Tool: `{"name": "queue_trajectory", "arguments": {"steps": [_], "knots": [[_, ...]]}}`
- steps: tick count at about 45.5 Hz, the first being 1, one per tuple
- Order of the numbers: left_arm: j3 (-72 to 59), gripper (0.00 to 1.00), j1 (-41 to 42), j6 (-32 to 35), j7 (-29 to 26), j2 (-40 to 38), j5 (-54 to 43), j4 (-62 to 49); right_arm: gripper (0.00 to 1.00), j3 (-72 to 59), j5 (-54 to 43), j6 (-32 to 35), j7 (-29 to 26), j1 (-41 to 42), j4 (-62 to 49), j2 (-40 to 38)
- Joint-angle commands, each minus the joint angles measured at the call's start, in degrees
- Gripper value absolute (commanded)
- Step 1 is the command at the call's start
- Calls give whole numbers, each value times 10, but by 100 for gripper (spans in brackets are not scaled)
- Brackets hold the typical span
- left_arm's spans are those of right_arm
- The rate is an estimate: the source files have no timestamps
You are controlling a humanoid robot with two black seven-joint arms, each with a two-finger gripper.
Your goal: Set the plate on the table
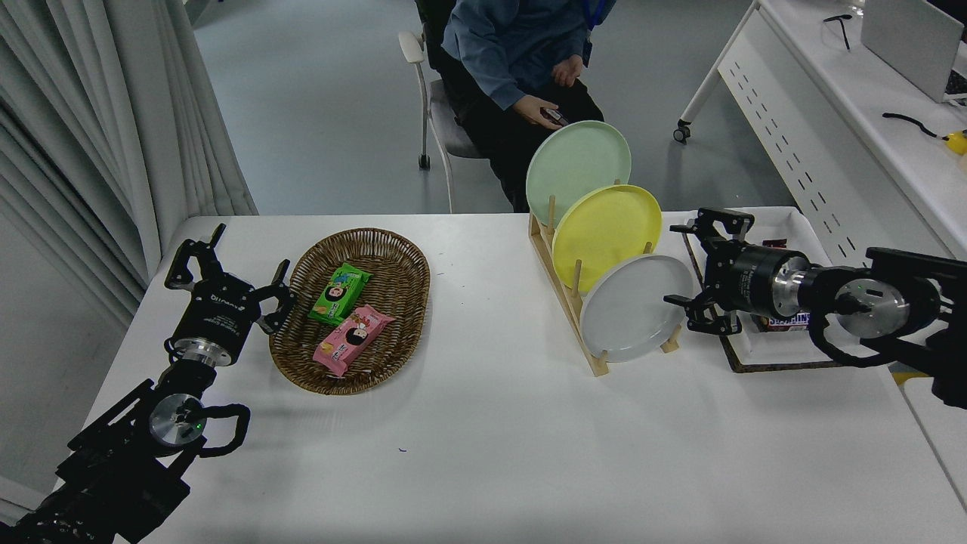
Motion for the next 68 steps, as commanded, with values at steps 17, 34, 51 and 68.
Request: {"name": "queue_trajectory", "arguments": {"steps": [17,34,51,68], "knots": [[0,100,0,0,0,-1,0,0,100,0,-26,13,-2,18,-51,16],[0,100,0,0,0,-1,0,0,91,0,-16,-2,-3,7,-95,59],[-1,100,0,0,0,0,0,0,88,2,24,-16,-3,1,-97,73],[0,100,0,0,0,0,0,0,65,13,25,-11,-21,3,-92,73]]}}
